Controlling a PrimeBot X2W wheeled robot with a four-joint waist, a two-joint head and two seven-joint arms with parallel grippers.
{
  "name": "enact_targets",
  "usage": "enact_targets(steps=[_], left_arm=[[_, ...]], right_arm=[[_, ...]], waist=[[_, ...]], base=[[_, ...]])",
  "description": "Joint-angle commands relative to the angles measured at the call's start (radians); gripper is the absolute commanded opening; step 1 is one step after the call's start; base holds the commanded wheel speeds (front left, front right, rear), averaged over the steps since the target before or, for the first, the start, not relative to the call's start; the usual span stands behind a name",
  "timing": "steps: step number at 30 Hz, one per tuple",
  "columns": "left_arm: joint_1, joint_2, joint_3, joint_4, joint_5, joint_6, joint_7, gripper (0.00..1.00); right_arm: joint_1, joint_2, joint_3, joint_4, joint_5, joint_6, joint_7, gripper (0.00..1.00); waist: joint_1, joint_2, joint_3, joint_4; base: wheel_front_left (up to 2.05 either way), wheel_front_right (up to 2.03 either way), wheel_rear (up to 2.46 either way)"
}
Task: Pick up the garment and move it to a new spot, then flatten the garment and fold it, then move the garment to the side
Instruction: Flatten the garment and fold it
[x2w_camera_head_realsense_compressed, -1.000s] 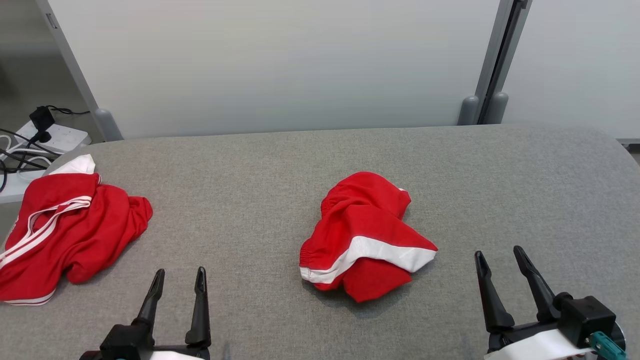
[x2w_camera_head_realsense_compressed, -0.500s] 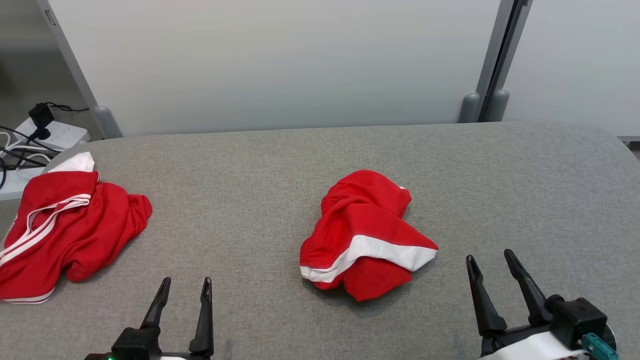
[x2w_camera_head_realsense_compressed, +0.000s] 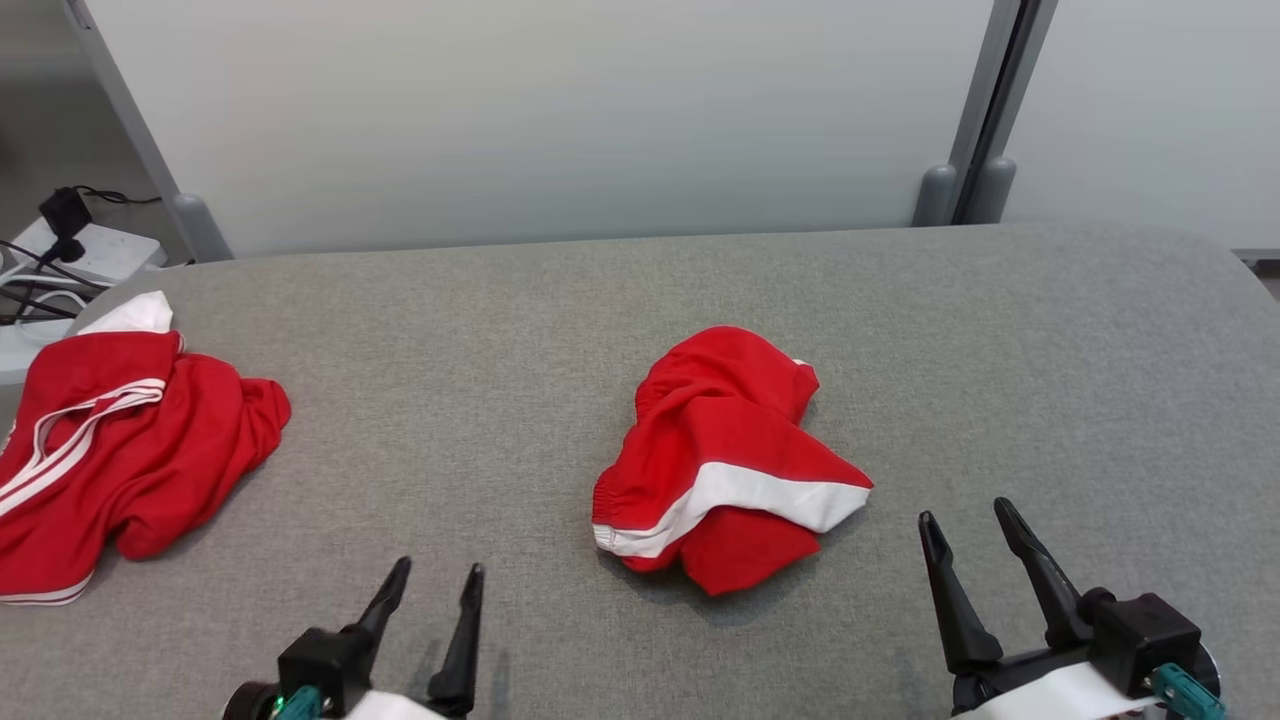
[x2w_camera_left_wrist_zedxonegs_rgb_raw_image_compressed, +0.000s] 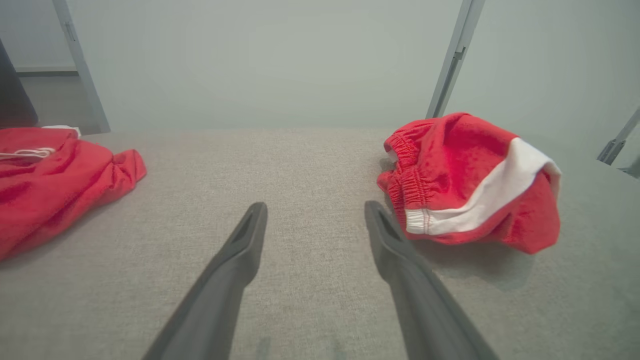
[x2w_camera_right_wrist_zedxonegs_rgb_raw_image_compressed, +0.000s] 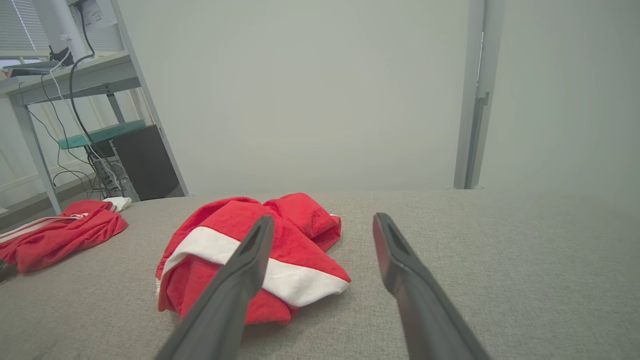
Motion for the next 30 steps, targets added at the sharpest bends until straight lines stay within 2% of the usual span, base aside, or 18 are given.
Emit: enact_targets(steps=[1, 8, 15, 30], left_arm=[[-0.074, 0.002, 0.009, 0.002, -0.030, -0.020, -0.006, 1.00], [-0.174, 0.016, -0.095, 0.131, -0.087, -0.045, -0.003, 1.00], [-0.285, 0.063, -0.278, 0.218, -0.208, -0.046, -0.003, 1.00], [-0.416, 0.102, -0.445, 0.352, -0.389, -0.046, -0.005, 1.00]], right_arm=[[-0.047, -0.011, 0.026, -0.029, 0.011, 0.001, -0.010, 1.00], [-0.060, -0.014, 0.032, -0.034, 0.014, 0.001, -0.010, 1.00], [-0.086, -0.021, 0.047, -0.035, 0.015, 0.001, -0.010, 1.00], [-0.118, -0.046, 0.060, -0.039, 0.007, 0.001, -0.010, 1.00]], waist=[[0.0000, -0.0001, 0.011, -0.010], [0.0000, -0.0001, 0.044, -0.028], [0.0000, -0.0001, 0.082, -0.050], [0.0000, -0.0001, 0.123, -0.091]], base=[[0.00, 0.00, 0.00], [0.00, 0.00, 0.00], [0.00, 0.00, 0.00], [0.00, 0.00, 0.00]])
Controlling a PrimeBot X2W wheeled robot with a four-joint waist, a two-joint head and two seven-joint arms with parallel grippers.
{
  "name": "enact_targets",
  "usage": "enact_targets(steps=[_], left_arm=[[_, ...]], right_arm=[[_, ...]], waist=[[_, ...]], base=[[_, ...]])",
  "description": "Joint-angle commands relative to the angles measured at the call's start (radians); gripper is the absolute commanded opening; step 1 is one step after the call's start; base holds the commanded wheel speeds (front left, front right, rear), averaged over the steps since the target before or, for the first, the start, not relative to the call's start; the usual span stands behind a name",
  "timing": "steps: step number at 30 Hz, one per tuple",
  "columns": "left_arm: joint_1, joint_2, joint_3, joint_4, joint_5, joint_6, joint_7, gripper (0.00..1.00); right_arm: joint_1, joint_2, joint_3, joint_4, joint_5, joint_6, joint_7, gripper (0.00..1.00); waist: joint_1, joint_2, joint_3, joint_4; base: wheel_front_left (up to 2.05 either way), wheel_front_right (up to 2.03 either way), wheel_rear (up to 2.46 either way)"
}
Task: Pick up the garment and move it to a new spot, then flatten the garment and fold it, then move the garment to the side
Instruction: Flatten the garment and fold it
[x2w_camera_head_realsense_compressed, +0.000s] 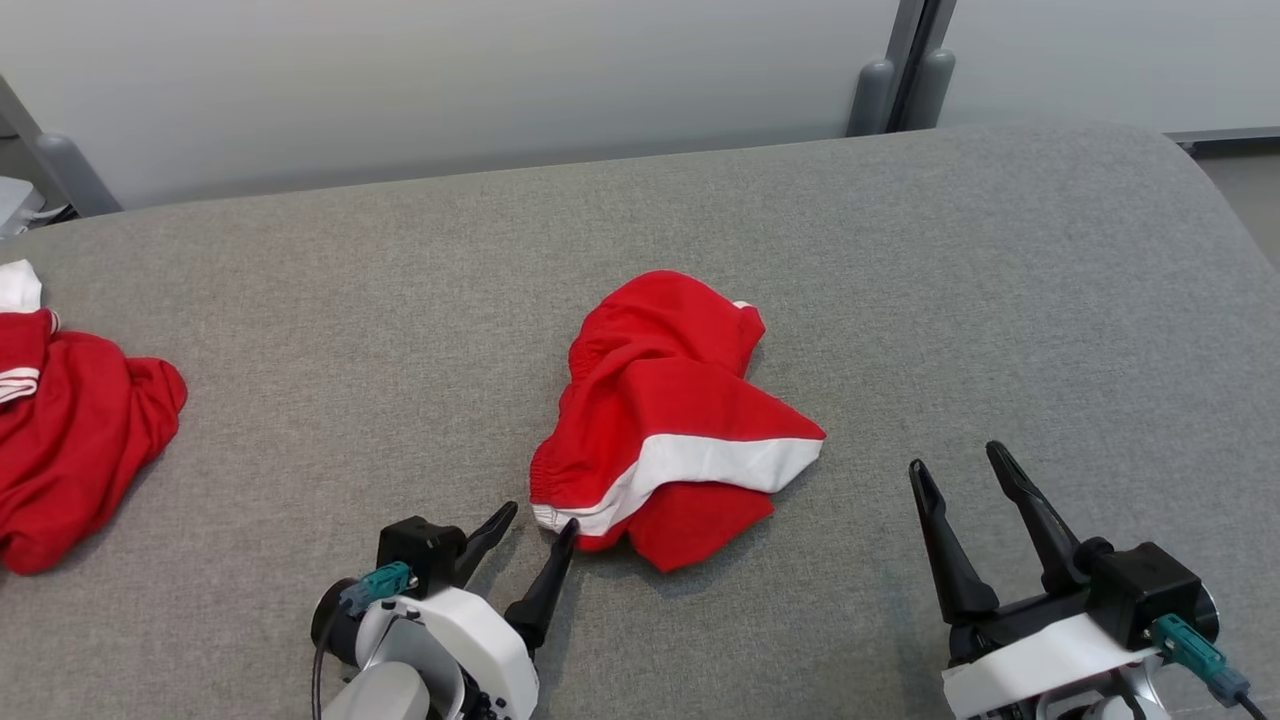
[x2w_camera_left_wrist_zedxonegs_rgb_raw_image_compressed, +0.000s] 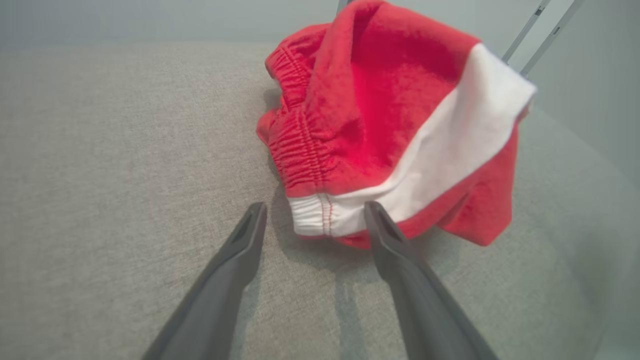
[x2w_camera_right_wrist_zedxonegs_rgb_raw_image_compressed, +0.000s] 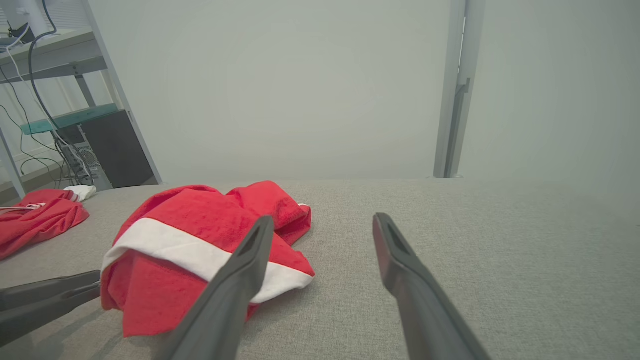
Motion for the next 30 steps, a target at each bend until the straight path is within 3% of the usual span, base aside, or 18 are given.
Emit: enact_targets(steps=[1, 17, 18, 19, 21, 30], left_arm=[[-0.054, 0.026, 0.022, 0.003, -0.019, -0.007, -0.006, 1.00], [-0.068, 0.013, -0.023, 0.045, -0.087, -0.007, -0.006, 0.99], [-0.069, 0.014, -0.027, 0.050, -0.093, -0.007, -0.006, 0.49], [-0.071, 0.014, -0.032, 0.053, -0.098, -0.007, -0.006, 0.38], [-0.075, 0.014, -0.039, 0.058, -0.108, -0.007, -0.006, 0.00], [-0.074, 0.036, -0.062, 0.046, -0.138, -0.007, -0.006, 0.00]], right_arm=[[-0.038, -0.011, 0.022, -0.033, -0.002, 0.001, -0.010, 1.00], [-0.041, -0.014, 0.021, -0.042, -0.002, 0.001, -0.010, 1.00], [-0.040, -0.016, 0.021, -0.044, -0.002, 0.001, -0.010, 1.00], [-0.039, -0.017, 0.019, -0.046, -0.002, 0.001, -0.010, 1.00], [-0.038, -0.019, 0.017, -0.048, -0.003, 0.001, -0.010, 1.00], [-0.029, -0.013, 0.010, -0.050, -0.005, 0.001, -0.010, 1.00]], waist=[[0.0000, -0.0001, 0.003, -0.005], [0.0000, -0.0001, -0.018, -0.034], [0.0000, -0.0001, -0.019, -0.035], [0.0000, -0.0001, -0.020, -0.036], [0.0000, -0.0001, -0.021, -0.036], [0.0000, -0.0001, -0.027, -0.022]], base=[[0.00, 0.00, 0.00], [0.00, 0.00, 0.00], [0.00, 0.00, 0.00], [0.00, 0.00, 0.00], [0.00, 0.00, 0.00], [0.00, 0.00, 0.00]])
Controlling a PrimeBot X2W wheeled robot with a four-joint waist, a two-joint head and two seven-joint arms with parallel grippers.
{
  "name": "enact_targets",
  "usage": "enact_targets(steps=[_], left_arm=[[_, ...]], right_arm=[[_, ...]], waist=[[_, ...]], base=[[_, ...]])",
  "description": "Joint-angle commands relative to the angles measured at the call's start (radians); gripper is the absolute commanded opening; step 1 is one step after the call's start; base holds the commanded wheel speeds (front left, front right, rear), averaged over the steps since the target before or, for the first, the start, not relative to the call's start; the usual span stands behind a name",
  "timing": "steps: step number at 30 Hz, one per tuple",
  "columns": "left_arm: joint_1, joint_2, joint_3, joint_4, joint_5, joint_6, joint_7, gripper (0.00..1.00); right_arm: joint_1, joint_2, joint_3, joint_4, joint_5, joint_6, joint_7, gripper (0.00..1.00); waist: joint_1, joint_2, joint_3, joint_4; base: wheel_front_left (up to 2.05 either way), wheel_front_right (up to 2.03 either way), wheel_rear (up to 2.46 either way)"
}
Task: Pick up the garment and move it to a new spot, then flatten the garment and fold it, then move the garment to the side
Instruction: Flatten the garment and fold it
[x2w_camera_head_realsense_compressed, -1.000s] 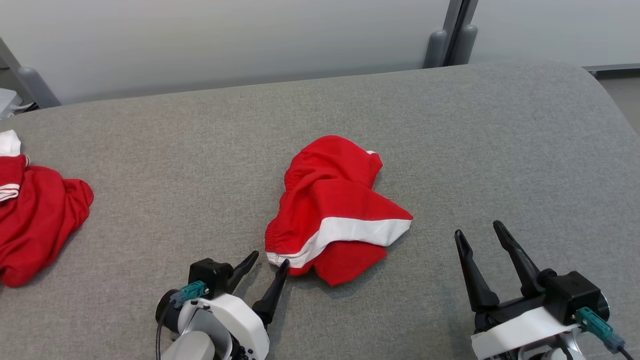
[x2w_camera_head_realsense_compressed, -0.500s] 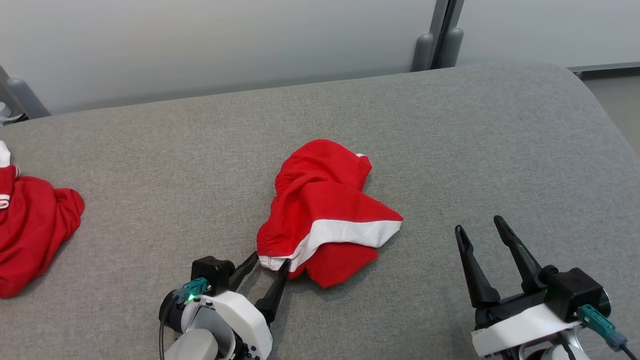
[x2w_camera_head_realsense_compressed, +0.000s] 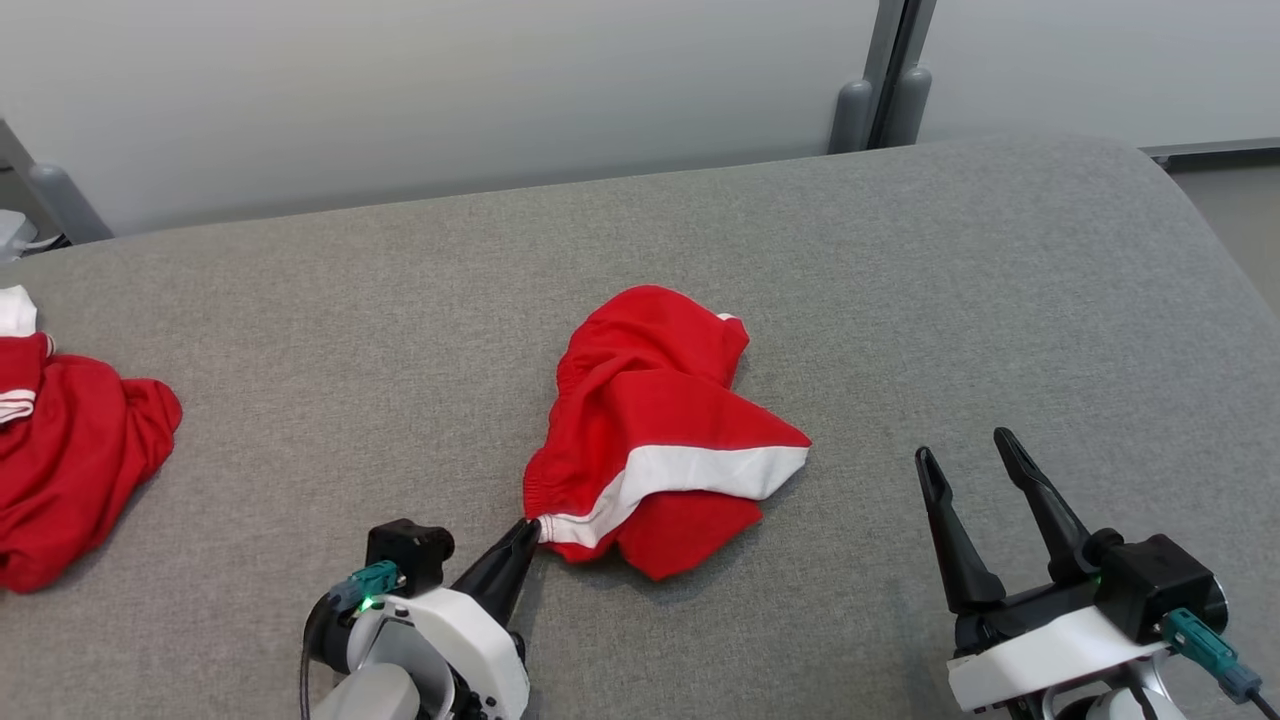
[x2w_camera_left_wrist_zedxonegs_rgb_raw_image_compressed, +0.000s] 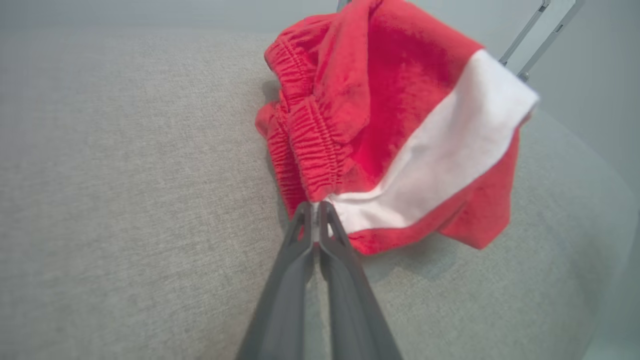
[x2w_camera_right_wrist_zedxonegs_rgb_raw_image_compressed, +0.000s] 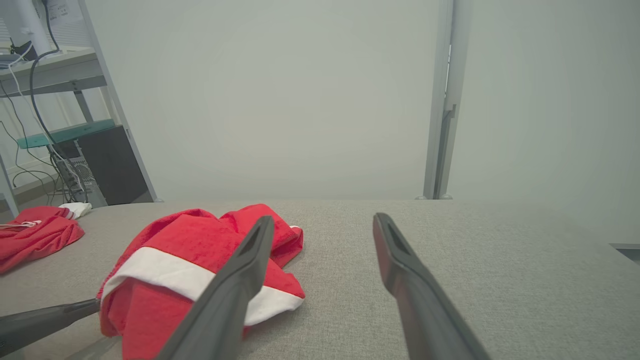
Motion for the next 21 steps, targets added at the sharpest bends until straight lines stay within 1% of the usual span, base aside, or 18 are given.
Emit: enact_targets(steps=[1, 4, 10, 14, 17, 21], left_arm=[[-0.039, 0.027, 0.031, -0.027, -0.014, -0.007, -0.006, 0.00], [-0.036, 0.053, 0.072, -0.057, 0.000, -0.004, -0.006, 0.00], [0.011, 0.121, 0.187, -0.153, 0.049, 0.045, -0.006, 0.00], [0.059, 0.156, 0.250, -0.211, 0.068, 0.070, -0.006, 0.00], [0.092, 0.173, 0.287, -0.240, 0.080, 0.092, -0.006, 0.00], [0.126, 0.172, 0.331, -0.275, 0.093, 0.122, -0.006, 0.00]], right_arm=[[-0.016, -0.004, 0.016, -0.026, -0.003, 0.001, -0.010, 1.00], [-0.011, 0.000, 0.020, -0.014, 0.009, 0.001, -0.010, 1.00], [-0.004, -0.001, 0.044, 0.036, 0.045, 0.001, -0.010, 1.00], [-0.005, -0.008, 0.095, 0.091, 0.107, 0.001, -0.010, 1.00], [-0.015, -0.018, 0.138, 0.138, 0.161, 0.001, -0.010, 1.00], [-0.055, -0.025, 0.183, 0.224, 0.226, 0.001, -0.010, 1.00]], waist=[[0.0000, -0.0001, -0.001, 0.005], [0.0000, -0.0001, -0.002, 0.019], [0.0000, -0.0001, -0.004, 0.054], [0.0000, -0.0001, -0.006, 0.079], [0.0000, -0.0001, -0.010, 0.097], [0.0000, -0.0001, -0.012, 0.129]], base=[[0.00, 0.00, 0.00], [0.00, 0.00, 0.00], [0.00, 0.00, 0.00], [0.00, 0.00, 0.00], [0.00, 0.00, 0.00], [0.00, 0.00, 0.00]])
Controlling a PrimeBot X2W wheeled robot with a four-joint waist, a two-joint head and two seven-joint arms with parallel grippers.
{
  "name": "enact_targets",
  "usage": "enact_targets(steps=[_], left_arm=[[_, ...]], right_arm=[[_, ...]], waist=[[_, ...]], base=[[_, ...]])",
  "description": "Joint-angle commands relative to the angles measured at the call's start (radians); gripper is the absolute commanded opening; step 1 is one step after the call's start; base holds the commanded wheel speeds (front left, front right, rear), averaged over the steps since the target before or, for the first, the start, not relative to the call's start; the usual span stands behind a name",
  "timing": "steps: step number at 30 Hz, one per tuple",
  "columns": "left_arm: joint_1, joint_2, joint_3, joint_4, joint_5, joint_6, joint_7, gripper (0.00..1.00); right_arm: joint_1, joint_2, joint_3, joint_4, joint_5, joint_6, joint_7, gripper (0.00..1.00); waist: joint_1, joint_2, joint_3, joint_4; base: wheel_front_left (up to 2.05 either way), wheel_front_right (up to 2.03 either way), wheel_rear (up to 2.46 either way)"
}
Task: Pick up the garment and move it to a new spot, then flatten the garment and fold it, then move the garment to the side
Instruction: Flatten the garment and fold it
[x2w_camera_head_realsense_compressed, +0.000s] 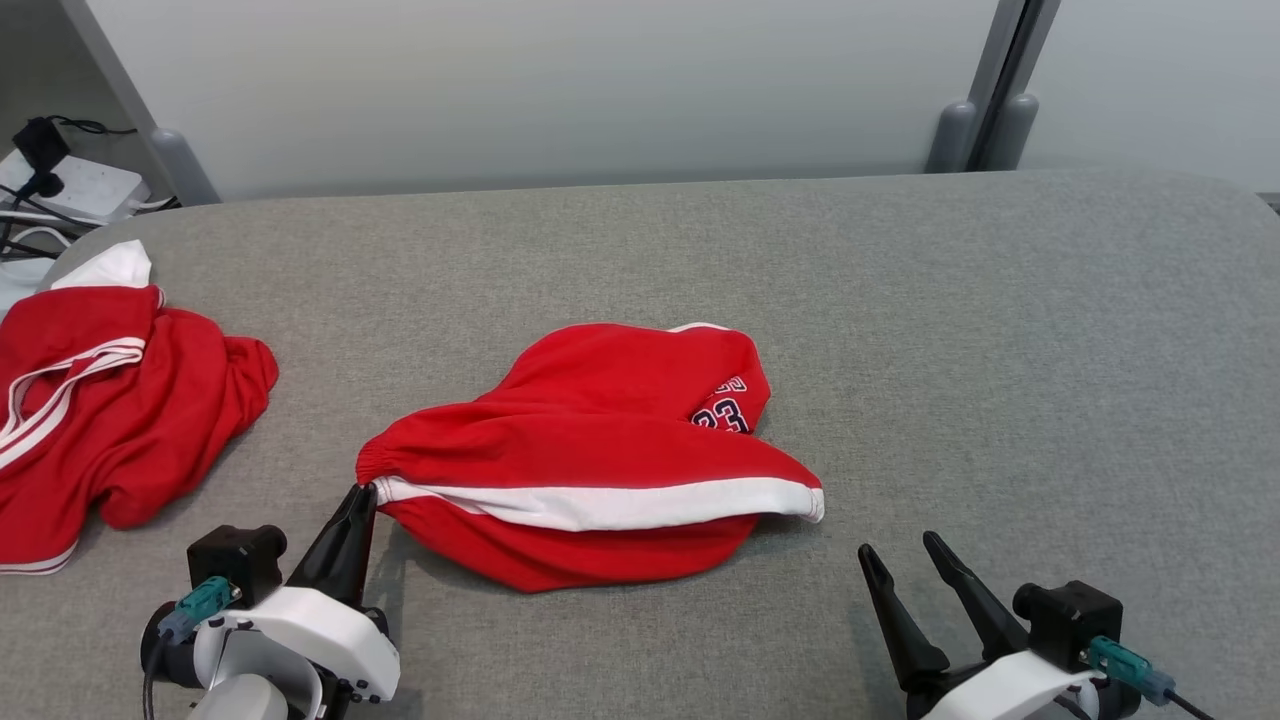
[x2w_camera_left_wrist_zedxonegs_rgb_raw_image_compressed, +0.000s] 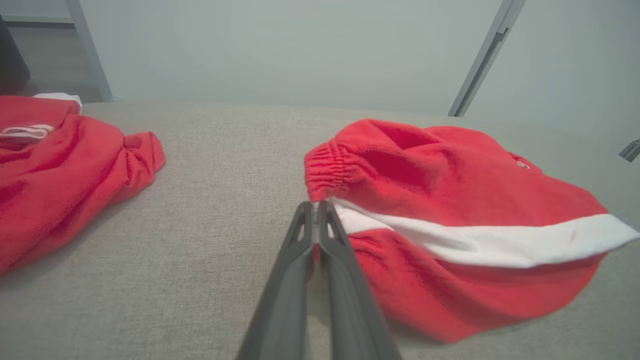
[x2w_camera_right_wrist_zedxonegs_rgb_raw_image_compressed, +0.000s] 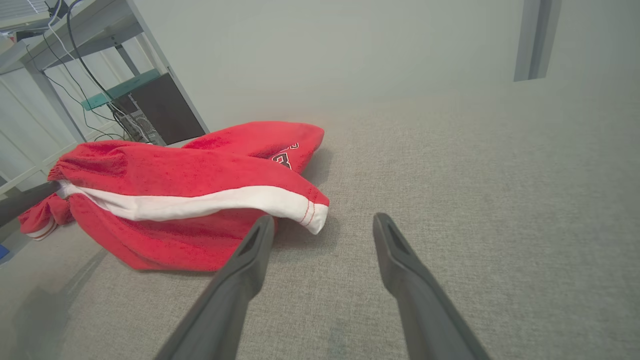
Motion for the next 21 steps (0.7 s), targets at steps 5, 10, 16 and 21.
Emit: enact_targets(steps=[5, 10, 16, 21], left_arm=[[-0.009, 0.004, 0.050, -0.037, 0.029, 0.023, -0.006, 0.00], [-0.009, -0.016, 0.046, -0.038, 0.044, 0.016, -0.006, 0.00], [-0.013, -0.027, 0.046, -0.032, 0.055, 0.010, -0.006, 0.00], [-0.015, -0.031, 0.046, -0.027, 0.063, 0.004, -0.006, 0.00]], right_arm=[[-0.087, 0.009, 0.050, 0.061, 0.056, 0.001, -0.011, 1.00], [-0.125, 0.013, 0.075, 0.108, 0.076, 0.001, -0.011, 1.00], [-0.151, 0.010, 0.077, 0.148, 0.065, 0.001, -0.011, 1.00], [-0.171, 0.013, 0.076, 0.176, 0.056, 0.001, -0.011, 1.00]], waist=[[0.0000, 0.0000, 0.000, 0.041], [0.0000, 0.0000, 0.008, 0.067], [0.0000, 0.0000, 0.016, 0.081], [0.0000, 0.0000, 0.020, 0.084]], base=[[0.00, 0.00, 0.00], [0.00, 0.00, 0.00], [0.00, 0.00, 0.00], [0.00, 0.00, 0.00]])
